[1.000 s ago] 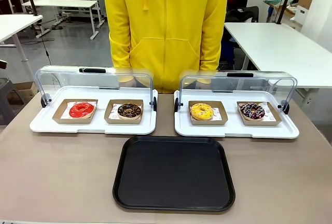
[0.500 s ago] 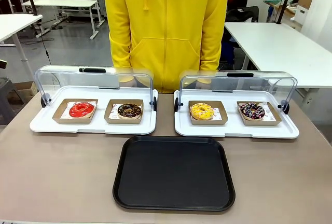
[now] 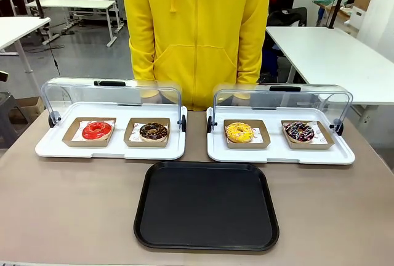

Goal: Move the first donut from the left to the tray.
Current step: Pick up the Paper togo box containing the Donut indicated by the person and place it on the Handle tray.

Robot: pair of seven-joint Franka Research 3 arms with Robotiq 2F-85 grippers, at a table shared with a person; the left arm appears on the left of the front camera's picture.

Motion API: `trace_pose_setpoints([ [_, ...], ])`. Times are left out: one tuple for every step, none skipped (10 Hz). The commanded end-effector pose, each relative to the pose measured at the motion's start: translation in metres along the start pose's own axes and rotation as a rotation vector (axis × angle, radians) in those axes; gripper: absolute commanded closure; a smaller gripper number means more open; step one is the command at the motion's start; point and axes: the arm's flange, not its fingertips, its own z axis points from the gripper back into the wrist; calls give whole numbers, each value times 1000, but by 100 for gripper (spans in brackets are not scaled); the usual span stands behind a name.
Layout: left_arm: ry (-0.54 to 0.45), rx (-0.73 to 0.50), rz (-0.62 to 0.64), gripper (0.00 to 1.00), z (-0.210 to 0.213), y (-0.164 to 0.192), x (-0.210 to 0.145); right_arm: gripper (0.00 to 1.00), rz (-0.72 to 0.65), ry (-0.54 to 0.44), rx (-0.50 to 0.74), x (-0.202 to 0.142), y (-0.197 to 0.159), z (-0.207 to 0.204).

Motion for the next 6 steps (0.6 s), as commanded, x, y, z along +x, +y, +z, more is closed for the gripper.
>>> trace_pose_setpoints([
  [-6, -1, -12, 0, 1, -1, 1, 0, 26, -24, 0, 1, -3, -1],
  [-6, -1, -12, 0, 1, -1, 1, 0, 26, -24, 0, 1, -3, -1],
  [-6, -1, -12, 0, 1, -1, 1, 0, 26, -24, 0, 1, -3, -1],
  [-6, -1, -12, 0, 1, -1, 1, 0, 26, -24, 0, 1, -3, -1],
  [-6, -1, -12, 0, 1, -1, 1, 0, 26, -24, 0, 1, -3, -1],
  [-6, -1, -12, 0, 1, -1, 1, 0, 26, -24, 0, 1, -3, -1],
])
